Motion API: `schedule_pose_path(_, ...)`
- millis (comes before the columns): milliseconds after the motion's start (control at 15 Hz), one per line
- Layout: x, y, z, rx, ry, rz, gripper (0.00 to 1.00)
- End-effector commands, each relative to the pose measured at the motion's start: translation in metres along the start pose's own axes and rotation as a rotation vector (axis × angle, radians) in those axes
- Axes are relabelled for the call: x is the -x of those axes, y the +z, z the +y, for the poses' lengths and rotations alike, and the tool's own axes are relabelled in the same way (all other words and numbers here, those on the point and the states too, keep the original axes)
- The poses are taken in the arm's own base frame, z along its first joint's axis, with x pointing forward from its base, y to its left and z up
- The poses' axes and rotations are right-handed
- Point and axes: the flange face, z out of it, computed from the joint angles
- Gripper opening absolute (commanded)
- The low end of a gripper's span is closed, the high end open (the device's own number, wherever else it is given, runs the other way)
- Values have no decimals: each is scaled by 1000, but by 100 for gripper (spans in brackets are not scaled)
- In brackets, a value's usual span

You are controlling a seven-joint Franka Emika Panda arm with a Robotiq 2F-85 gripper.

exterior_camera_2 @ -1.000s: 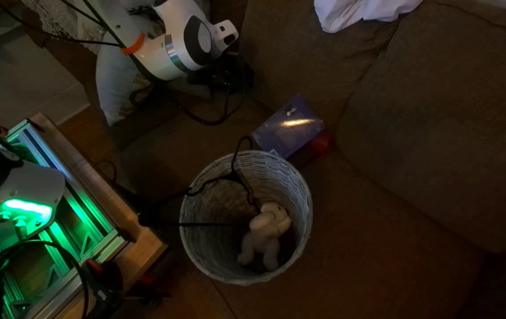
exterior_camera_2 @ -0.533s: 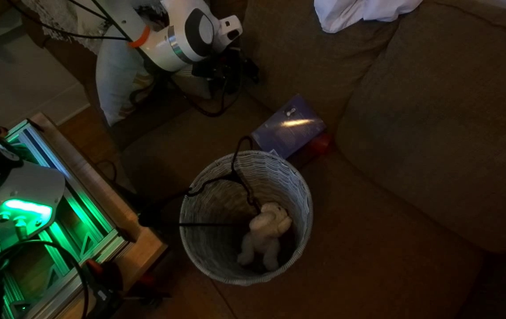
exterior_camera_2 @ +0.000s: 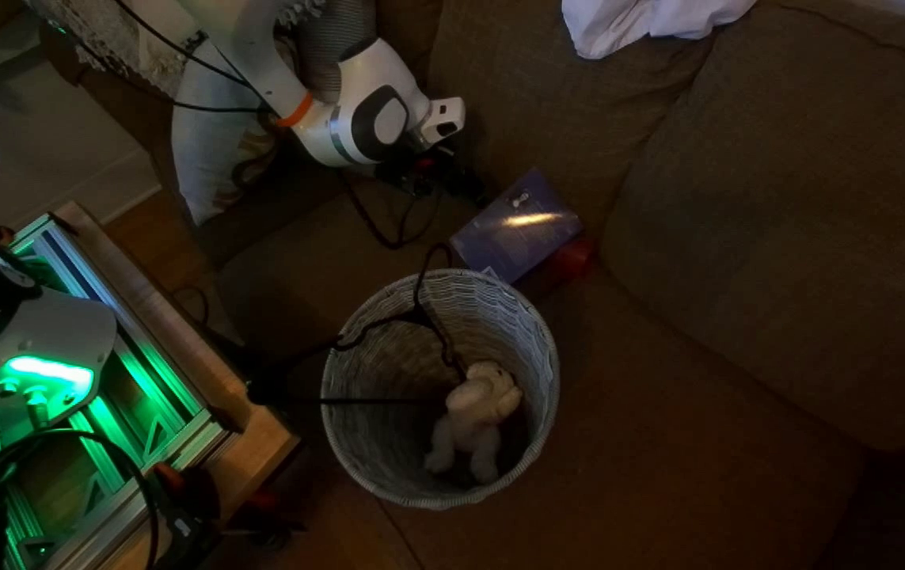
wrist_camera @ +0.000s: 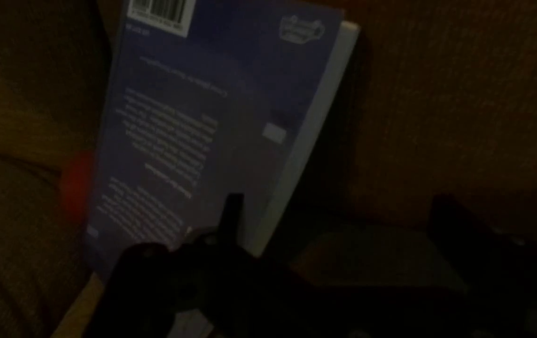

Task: Put the book in the basket

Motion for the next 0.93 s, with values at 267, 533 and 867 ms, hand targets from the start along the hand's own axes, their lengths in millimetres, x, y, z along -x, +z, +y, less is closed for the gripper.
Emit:
schedule_pose_path(267,-22,45,-4,120,-28,128,100)
schedule_pose_path(533,-20,35,-4,171,19,95,100)
schedule_pose_path(867,-23,16,36,333,181,127,100)
